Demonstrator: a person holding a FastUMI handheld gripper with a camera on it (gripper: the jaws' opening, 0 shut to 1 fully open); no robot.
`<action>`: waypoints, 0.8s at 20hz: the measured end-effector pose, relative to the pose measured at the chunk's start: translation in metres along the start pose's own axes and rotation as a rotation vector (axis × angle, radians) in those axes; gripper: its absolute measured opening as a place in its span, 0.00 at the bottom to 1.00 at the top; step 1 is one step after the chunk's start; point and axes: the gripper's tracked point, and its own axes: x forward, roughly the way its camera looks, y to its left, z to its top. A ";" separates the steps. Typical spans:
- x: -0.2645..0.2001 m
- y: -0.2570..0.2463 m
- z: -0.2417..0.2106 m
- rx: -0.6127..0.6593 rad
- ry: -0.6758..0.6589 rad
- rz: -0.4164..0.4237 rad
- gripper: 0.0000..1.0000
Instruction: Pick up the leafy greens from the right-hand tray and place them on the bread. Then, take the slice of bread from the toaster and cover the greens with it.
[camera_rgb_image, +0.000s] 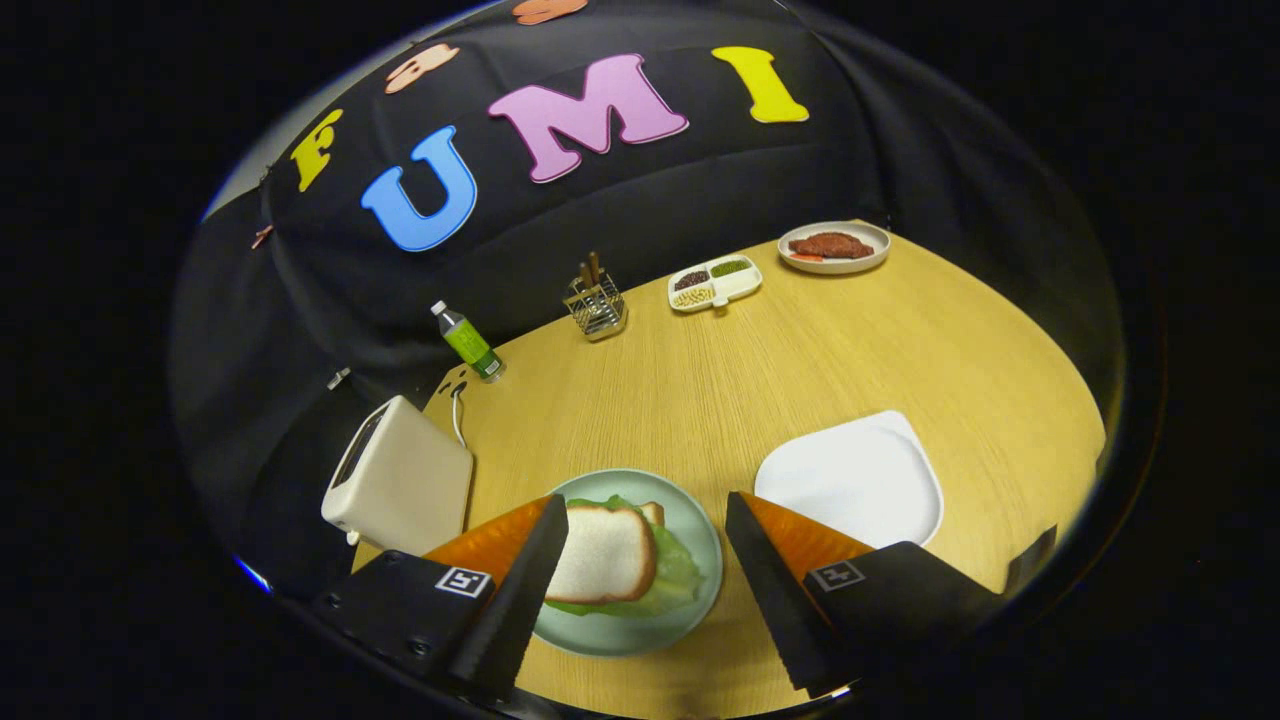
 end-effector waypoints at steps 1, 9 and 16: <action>-0.008 0.002 0.008 -0.045 -0.020 0.003 0.99; -0.066 0.050 0.090 -0.345 -0.220 0.031 0.99; -0.096 0.080 0.135 -0.541 -0.326 0.049 0.99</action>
